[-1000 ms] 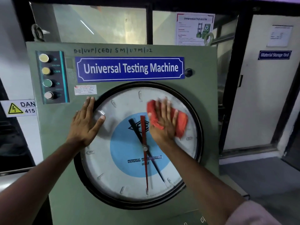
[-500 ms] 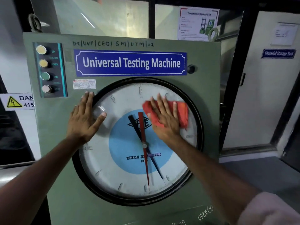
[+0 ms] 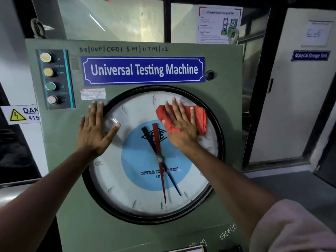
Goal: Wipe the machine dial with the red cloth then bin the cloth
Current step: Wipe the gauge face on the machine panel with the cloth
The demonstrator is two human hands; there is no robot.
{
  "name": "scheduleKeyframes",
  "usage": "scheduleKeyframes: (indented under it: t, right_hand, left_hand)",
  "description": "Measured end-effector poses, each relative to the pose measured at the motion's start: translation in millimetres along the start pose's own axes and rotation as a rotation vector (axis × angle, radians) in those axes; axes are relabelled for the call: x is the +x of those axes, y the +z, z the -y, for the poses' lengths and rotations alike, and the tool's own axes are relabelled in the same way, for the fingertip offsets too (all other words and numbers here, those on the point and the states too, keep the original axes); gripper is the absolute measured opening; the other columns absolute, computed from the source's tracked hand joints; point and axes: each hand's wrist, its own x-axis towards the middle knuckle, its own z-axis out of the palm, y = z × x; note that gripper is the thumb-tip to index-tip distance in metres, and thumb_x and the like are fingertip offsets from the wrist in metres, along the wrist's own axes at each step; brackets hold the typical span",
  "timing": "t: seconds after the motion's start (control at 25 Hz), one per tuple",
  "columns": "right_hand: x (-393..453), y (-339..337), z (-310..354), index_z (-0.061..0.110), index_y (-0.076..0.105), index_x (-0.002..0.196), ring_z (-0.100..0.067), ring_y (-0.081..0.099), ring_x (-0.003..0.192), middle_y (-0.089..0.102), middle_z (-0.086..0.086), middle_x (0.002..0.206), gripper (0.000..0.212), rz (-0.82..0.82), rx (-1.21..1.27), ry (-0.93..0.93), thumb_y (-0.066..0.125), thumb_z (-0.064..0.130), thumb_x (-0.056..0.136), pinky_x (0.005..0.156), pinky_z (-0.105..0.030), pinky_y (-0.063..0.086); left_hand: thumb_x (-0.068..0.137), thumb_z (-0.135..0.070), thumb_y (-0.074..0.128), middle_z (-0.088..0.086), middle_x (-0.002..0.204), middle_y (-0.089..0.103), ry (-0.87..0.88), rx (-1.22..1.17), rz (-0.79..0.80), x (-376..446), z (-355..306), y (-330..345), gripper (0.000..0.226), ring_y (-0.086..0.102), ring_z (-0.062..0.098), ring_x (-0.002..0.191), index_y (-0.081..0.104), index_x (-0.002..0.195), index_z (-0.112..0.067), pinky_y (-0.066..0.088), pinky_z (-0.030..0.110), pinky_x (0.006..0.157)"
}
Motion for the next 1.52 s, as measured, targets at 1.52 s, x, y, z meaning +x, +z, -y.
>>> scheduleKeyframes:
  t: [1.52]
  right_hand:
    - [38.3,7.3,67.2,0.027,-0.002,0.172,-0.024,-0.01,0.167,-0.009,-0.003,0.181,0.074,-0.068,0.21,0.137,0.024,0.056,0.11,0.131,-0.059,-0.012]
  left_hand:
    - [0.098,-0.077,0.02,-0.011,0.177,-0.014,-0.005,-0.127,-0.036,-5.5,-13.2,4.2,0.09,-0.017,0.006,0.162,-0.003,0.171,-0.03,-0.006,0.037,0.132]
